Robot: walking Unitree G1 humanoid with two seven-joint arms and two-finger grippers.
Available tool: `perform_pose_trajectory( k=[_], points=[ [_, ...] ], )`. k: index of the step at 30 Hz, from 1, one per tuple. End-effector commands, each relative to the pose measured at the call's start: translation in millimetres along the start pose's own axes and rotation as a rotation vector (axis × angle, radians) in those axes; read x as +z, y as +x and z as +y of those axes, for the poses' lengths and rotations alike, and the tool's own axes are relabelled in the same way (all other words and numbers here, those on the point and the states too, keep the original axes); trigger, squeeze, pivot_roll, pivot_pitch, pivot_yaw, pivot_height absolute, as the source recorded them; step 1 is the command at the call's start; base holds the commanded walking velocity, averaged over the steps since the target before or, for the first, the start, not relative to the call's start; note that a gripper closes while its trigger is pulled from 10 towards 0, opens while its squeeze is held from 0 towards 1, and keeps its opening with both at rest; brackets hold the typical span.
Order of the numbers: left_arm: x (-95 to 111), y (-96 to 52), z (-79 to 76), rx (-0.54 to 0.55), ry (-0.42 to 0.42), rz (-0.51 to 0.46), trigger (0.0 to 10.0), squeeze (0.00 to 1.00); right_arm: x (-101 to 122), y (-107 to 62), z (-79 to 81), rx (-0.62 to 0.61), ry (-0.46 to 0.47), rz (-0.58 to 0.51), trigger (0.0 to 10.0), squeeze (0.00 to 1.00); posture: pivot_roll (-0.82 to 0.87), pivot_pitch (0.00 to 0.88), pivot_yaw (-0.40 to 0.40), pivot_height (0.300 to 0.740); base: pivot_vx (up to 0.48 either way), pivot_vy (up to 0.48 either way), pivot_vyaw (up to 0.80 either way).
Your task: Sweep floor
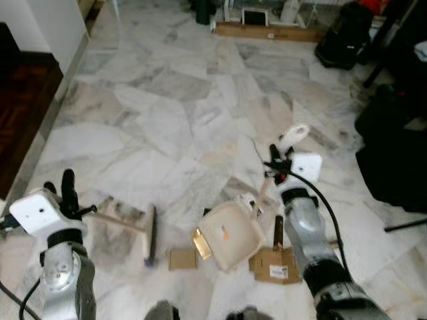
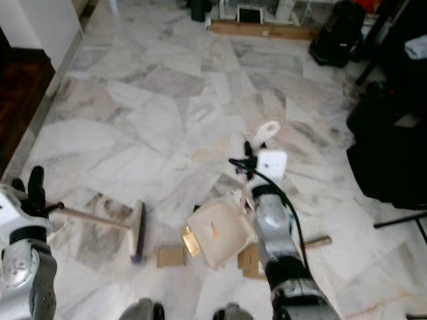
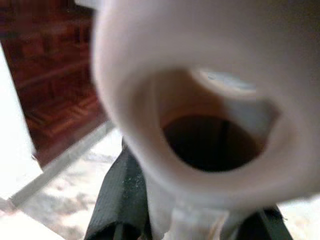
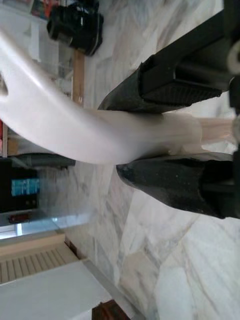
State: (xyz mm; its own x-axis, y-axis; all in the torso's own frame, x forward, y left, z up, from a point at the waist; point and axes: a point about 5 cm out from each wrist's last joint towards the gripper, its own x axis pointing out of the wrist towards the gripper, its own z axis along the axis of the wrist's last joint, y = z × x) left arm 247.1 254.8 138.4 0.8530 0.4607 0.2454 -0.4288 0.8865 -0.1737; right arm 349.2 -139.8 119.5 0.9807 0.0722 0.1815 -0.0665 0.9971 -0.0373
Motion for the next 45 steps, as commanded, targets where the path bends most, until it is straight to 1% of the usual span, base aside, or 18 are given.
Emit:
perform_pose_trajectory(
  k=[1, 15, 22, 26, 38, 42, 45],
  points=[
    [3, -1.7, -1.1, -0.005, -0.006, -0.017, 10.0, 0.00, 5, -0.5, -6.4, -0.022, 0.010, -0.032, 10.0, 0.00, 0.01, 0.200, -0.040, 0.740, 0.000, 0.000, 0.00],
    [-6, -7.2, -1.0, -0.035, 0.031, 0.032, 10.0, 0.00, -1, -4.4, -6.8, -0.025, -0.012, -0.014, 10.0, 0.00, 0.01, 0.208, -0.042, 0.740, 0.000, 0.000, 0.00],
    [-12, -14.2, -3.8, -0.070, 0.051, 0.073, 10.0, 0.00, -12, -11.5, -6.7, -0.034, -0.043, 0.029, 10.0, 0.00, 0.01, 0.238, -0.041, 0.740, 0.000, 0.000, 0.00],
    [-13, -16.0, -5.4, -0.083, 0.053, 0.082, 10.0, 0.00, -14, -13.7, -7.2, -0.041, -0.054, 0.037, 10.0, 0.00, 0.01, 0.250, -0.041, 0.740, 0.000, 0.000, 0.00],
    [-12, -15.1, -10.9, -0.121, 0.073, 0.082, 10.0, 0.00, -24, -20.0, -6.5, -0.053, -0.069, 0.077, 10.0, 0.00, 0.02, 0.288, -0.045, 0.740, 0.000, 0.000, 0.00],
    [-10, -13.5, -11.7, -0.129, 0.081, 0.074, 10.0, 0.00, -27, -21.4, -6.0, -0.059, -0.108, 0.101, 10.0, 0.00, 0.02, 0.304, -0.049, 0.740, 0.000, 0.000, 0.00],
    [-9, -13.2, -11.2, -0.133, 0.088, 0.071, 10.0, 0.00, -28, -21.3, -7.1, -0.072, -0.118, 0.109, 10.0, 0.00, 0.03, 0.313, -0.052, 0.740, 0.000, 0.000, 0.00]
  ],
)
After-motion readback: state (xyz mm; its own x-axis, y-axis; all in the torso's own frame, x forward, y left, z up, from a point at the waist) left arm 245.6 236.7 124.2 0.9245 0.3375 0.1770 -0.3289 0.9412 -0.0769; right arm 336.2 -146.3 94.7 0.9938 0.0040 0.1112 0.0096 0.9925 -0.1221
